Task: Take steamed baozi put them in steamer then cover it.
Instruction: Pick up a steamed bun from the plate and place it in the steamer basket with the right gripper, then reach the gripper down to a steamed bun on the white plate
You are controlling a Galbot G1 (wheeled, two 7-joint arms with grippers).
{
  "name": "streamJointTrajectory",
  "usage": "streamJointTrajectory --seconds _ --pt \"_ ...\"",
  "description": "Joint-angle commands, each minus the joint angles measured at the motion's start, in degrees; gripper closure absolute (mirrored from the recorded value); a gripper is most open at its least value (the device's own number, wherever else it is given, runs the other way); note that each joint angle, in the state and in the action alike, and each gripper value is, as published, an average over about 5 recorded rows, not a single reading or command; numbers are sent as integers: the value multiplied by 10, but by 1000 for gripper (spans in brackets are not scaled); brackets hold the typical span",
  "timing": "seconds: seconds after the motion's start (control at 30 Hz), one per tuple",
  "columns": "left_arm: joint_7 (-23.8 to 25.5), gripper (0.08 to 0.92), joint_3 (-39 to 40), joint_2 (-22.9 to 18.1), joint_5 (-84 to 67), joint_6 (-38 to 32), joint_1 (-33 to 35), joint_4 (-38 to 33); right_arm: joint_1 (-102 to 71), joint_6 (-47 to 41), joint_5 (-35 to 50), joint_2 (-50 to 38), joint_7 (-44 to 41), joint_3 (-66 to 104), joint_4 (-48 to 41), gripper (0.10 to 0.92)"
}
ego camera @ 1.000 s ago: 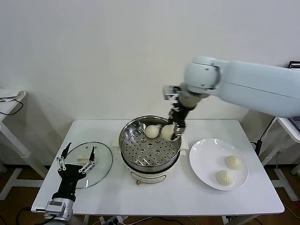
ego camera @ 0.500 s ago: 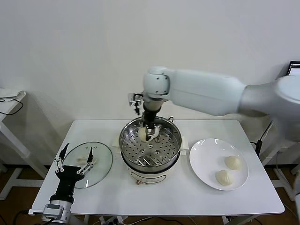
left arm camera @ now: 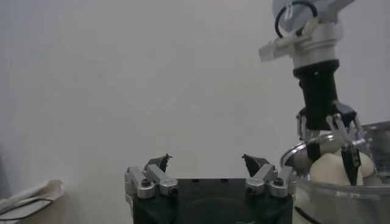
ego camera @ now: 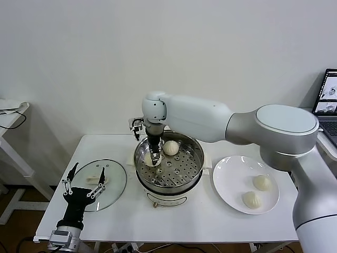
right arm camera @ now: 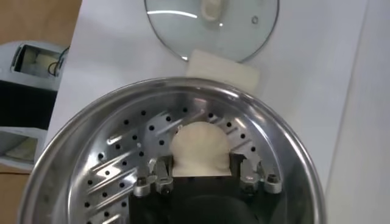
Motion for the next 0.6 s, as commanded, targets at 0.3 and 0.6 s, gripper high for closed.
streamJointTrajectory --seconds 0.3,0.6 --pt "0 177 0 0 0 1 -1 8 33 11 3 -61 -16 19 52 205" --pt "0 177 5 -1 0 5 1 1 171 74 34 -334 -87 -21 235 203"
